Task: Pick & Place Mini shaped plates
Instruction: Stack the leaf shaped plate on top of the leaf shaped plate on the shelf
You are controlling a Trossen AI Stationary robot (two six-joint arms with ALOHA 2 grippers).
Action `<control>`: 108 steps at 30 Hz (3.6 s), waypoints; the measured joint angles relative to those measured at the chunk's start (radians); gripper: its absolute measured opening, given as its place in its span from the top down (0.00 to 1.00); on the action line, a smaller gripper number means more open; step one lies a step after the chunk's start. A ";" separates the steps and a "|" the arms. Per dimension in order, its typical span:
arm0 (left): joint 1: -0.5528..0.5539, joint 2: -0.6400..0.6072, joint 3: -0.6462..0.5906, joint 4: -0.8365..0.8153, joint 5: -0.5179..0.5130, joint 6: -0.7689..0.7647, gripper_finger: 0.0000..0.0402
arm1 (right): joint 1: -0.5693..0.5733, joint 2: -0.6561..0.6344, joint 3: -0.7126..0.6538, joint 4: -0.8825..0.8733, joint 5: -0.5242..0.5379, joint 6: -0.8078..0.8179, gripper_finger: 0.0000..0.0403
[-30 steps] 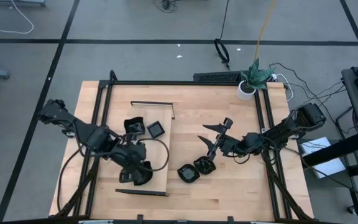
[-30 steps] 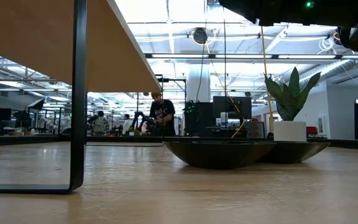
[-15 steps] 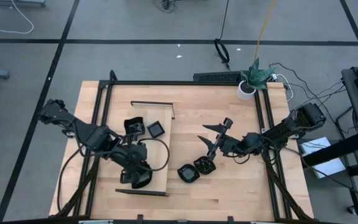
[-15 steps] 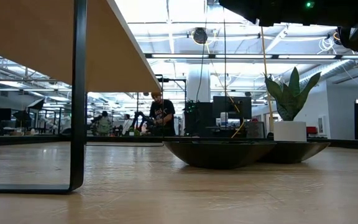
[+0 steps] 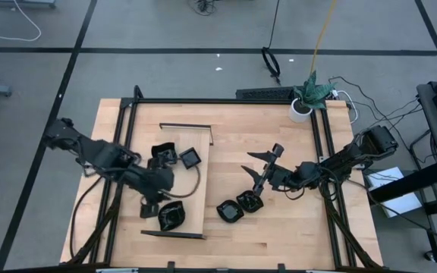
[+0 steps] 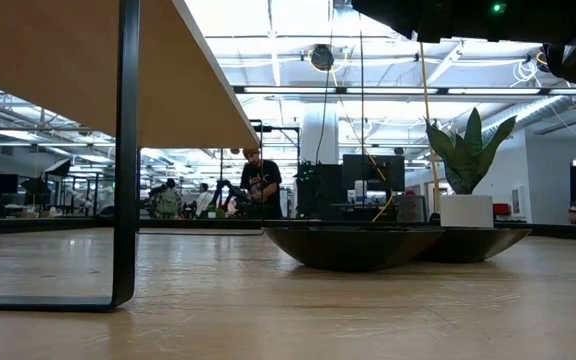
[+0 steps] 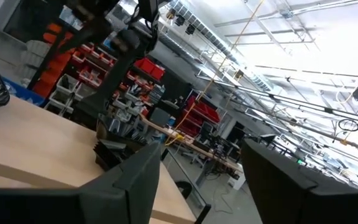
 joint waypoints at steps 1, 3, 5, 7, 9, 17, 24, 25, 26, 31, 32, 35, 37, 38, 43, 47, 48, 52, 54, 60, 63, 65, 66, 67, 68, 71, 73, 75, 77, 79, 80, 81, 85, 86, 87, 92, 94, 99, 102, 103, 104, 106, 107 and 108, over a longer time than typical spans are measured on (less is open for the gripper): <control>-0.009 -0.016 -0.002 0.004 -0.042 0.018 0.67 | 0.000 0.000 0.000 -0.002 0.000 0.000 0.48; -0.032 -0.051 -0.019 0.016 -0.157 0.036 0.67 | 0.000 0.000 0.000 -0.009 0.000 0.000 0.48; -0.048 -0.088 -0.042 0.020 -0.257 0.038 0.67 | 0.000 0.000 0.000 -0.015 0.001 0.000 0.48; -0.058 -0.135 -0.085 0.056 -0.313 0.036 0.67 | 0.000 0.000 0.000 -0.017 0.002 0.001 0.48; -0.065 -0.194 -0.156 0.147 -0.343 0.068 0.67 | 0.000 0.000 0.000 -0.017 0.002 0.004 0.48; -0.053 -0.466 -0.609 0.659 -0.333 0.357 0.67 | -0.003 0.000 0.001 -0.037 0.003 0.084 0.48; 0.015 -0.733 -0.871 0.916 -0.350 0.538 0.67 | -0.016 -0.048 0.178 -0.668 0.213 0.179 0.48; 0.030 -0.769 -0.882 0.933 -0.355 0.557 0.67 | -0.025 -0.061 0.217 -0.812 0.228 0.249 0.48; 0.046 -0.805 -0.887 0.942 -0.367 0.569 0.67 | -0.038 -0.074 0.244 -0.928 0.217 0.338 0.48; 0.125 -0.959 -0.888 0.954 -0.419 0.566 0.67 | -0.100 -0.126 0.269 -1.150 -0.079 0.596 0.48; 0.139 -0.972 -0.888 0.965 -0.409 0.561 0.67 | -0.103 -0.137 0.269 -1.170 -0.113 0.624 0.48; 0.165 -0.977 -0.890 0.943 -0.363 0.550 0.67 | -0.096 -0.160 0.306 -1.316 -0.134 0.734 0.48; 0.171 -0.961 -0.890 0.927 -0.362 0.550 0.67 | -0.080 -0.159 0.376 -1.503 -0.147 0.833 0.48; 0.175 -0.950 -0.890 0.926 -0.377 0.550 0.67 | -0.074 -0.149 0.419 -1.595 -0.173 0.889 0.48; 0.192 -0.894 -0.890 0.909 -0.621 0.487 0.67 | -0.064 -0.017 0.550 -1.912 -0.346 1.105 0.48; 0.214 -0.839 -0.890 0.881 -0.714 0.428 0.67 | -0.068 0.069 0.523 -1.972 -0.420 1.130 0.48; 0.221 -0.822 -0.890 0.889 -0.715 0.431 0.67 | -0.069 0.086 0.516 -1.973 -0.420 1.129 0.48; 0.234 -0.760 -0.890 0.909 -0.658 0.437 0.67 | -0.070 0.114 0.488 -1.937 -0.431 1.150 0.48; 0.238 -0.728 -0.890 0.911 -0.625 0.447 0.67 | -0.064 0.114 0.455 -1.876 -0.464 1.175 0.48; 0.242 -0.680 -0.890 0.978 -0.619 0.453 0.67 | -0.060 0.115 0.356 -1.707 -0.528 1.234 0.48; 0.242 -0.683 -0.890 1.012 -0.619 0.489 0.67 | -0.060 0.115 0.345 -1.671 -0.528 1.247 0.48; 0.242 -0.683 -0.890 1.014 -0.619 0.521 0.67 | -0.059 0.115 0.345 -1.651 -0.527 1.247 0.49; 0.242 -0.683 -0.890 1.014 -0.619 0.535 0.67 | -0.059 0.115 0.345 -1.650 -0.526 1.248 0.50; 0.242 -0.683 -0.890 1.014 -0.619 0.545 0.67 | -0.059 0.115 0.345 -1.653 -0.526 1.253 0.52; 0.242 -0.683 -0.890 1.015 -0.619 0.551 0.67 | -0.059 0.115 0.345 -1.654 -0.525 1.257 0.54; 0.242 -0.682 -0.890 1.014 -0.619 0.554 0.67 | -0.059 0.115 0.345 -1.654 -0.524 1.257 0.64; 0.242 -0.682 -0.890 1.012 -0.619 0.554 0.67 | -0.059 0.115 0.345 -1.655 -0.525 1.257 0.71; 0.242 -0.682 -0.890 1.008 -0.619 0.551 0.67 | -0.059 0.115 0.345 -1.655 -0.525 1.256 0.79; 0.242 -0.682 -0.890 1.007 -0.619 0.549 0.67 | -0.059 0.115 0.345 -1.660 -0.525 1.256 0.86; 0.242 -0.682 -0.890 1.007 -0.619 0.550 0.67 | -0.059 0.115 0.345 -1.670 -0.525 1.256 0.93; 0.242 -0.682 -0.890 1.007 -0.619 0.550 0.67 | -0.059 0.115 0.345 -1.675 -0.526 1.255 0.96; 0.242 -0.682 -0.890 1.007 -0.619 0.550 0.67 | -0.059 0.115 0.345 -1.678 -0.525 1.255 0.98; 0.242 -0.682 -0.890 1.007 -0.619 0.549 0.67 | -0.059 0.114 0.344 -1.676 -0.524 1.246 0.99; 0.242 -0.682 -0.890 1.007 -0.619 0.548 0.67 | -0.059 0.114 0.344 -1.671 -0.524 1.235 0.99; 0.242 -0.682 -0.890 1.007 -0.619 0.548 0.67 | -0.059 0.114 0.344 -1.663 -0.524 1.227 1.00; 0.242 -0.682 -0.890 1.008 -0.618 0.524 0.67 | -0.058 0.045 0.376 -1.672 -0.516 1.223 1.00; 0.242 -0.682 -0.890 1.009 -0.617 0.514 0.67 | -0.043 -0.011 0.381 -1.674 -0.471 1.220 1.00; 0.242 -0.682 -0.890 1.008 -0.558 0.494 0.67 | 0.019 -0.147 0.390 -1.674 -0.217 1.153 1.00; 0.242 -0.680 -0.889 1.020 -0.495 0.476 0.67 | 0.064 -0.196 0.391 -1.630 0.042 1.072 1.00; 0.242 -0.674 -0.889 1.030 -0.467 0.468 0.67 | 0.078 -0.199 0.390 -1.607 0.146 1.032 1.00; 0.242 -0.668 -0.888 1.039 -0.444 0.457 0.67 | 0.088 -0.199 0.389 -1.564 0.239 0.983 1.00; 0.242 -0.647 -0.888 1.051 -0.390 0.426 0.67 | 0.098 -0.191 0.383 -1.453 0.393 0.858 1.00; 0.242 -0.633 -0.888 1.065 -0.355 0.413 0.67 | 0.096 -0.182 0.376 -1.374 0.445 0.788 1.00; 0.242 -0.619 -0.888 1.083 -0.322 0.408 0.67 | 0.089 -0.168 0.364 -1.281 0.479 0.707 1.00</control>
